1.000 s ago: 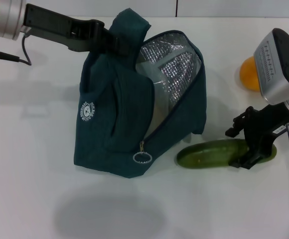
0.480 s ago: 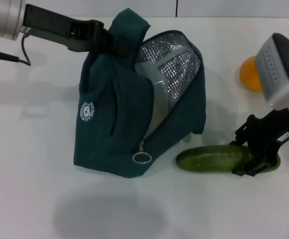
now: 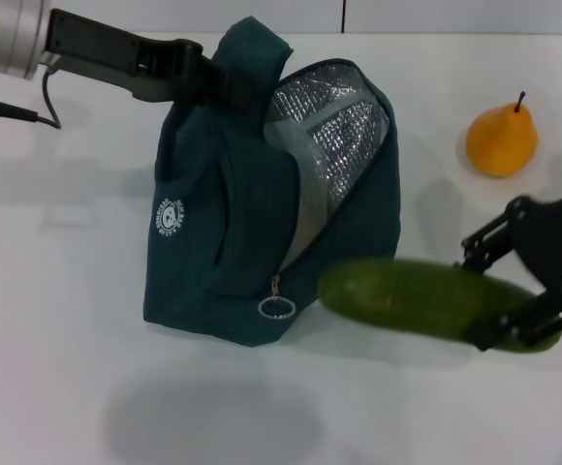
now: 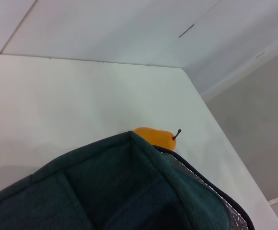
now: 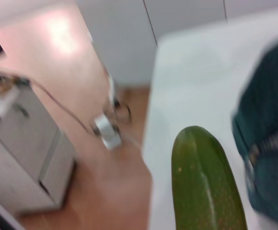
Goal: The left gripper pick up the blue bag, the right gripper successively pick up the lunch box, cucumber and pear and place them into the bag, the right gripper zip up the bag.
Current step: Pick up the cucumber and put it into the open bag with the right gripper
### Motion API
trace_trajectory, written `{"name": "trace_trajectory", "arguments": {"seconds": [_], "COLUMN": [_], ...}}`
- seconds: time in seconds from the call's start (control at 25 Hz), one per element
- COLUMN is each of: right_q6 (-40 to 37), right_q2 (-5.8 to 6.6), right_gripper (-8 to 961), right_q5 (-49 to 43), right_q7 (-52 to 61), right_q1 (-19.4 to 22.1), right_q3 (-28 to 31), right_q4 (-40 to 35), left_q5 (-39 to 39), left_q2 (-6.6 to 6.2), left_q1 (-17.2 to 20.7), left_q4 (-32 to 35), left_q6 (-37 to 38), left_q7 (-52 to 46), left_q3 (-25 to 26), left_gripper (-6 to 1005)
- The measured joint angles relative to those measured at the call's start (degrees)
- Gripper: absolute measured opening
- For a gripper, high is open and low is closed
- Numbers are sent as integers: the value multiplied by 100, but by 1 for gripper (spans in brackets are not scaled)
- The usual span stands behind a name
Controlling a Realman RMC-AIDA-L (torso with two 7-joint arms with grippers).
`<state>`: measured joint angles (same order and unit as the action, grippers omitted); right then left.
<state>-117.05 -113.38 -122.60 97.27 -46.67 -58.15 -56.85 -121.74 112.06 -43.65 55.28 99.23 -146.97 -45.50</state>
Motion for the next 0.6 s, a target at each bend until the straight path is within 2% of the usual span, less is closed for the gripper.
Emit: {"name": "trace_trajectory", "arguments": {"seconds": [0.16, 0.28, 0.4, 0.44, 0.48, 0.56, 0.6], "right_q6": [-316, -153, 167, 273, 413, 686, 833], "right_q2": [263, 493, 603, 600, 537, 338, 169], "right_gripper": [574, 578, 582, 583, 585, 588, 589], "right_q5": [858, 1541, 2062, 2218, 2384, 2729, 2898], "right_q7": [-32, -88, -344, -452, -574, -727, -821], "right_q1": [38, 91, 156, 183, 235, 338, 409], "right_q3": [759, 1552, 2040, 2099, 2114, 2112, 2094], "right_q4": [502, 1389, 2322, 2517, 2668, 2805, 2840], "left_q5": [6, 12, 12, 13, 12, 12, 12], "left_q2": [0, 0, 0, 3, 7, 28, 41], "left_q1": [-2, -3, -13, -20, -26, -43, -50], "left_q4": [0, 0, 0, -1, -5, -12, -13], "left_q6": [0, 0, 0, 0, 0, 0, 0], "left_q7": [0, 0, 9, 14, 15, 17, 17], "left_q3": [-5, -11, -12, -12, -12, -12, -13], "left_gripper": [41, 41, 41, 41, 41, 41, 41]}}
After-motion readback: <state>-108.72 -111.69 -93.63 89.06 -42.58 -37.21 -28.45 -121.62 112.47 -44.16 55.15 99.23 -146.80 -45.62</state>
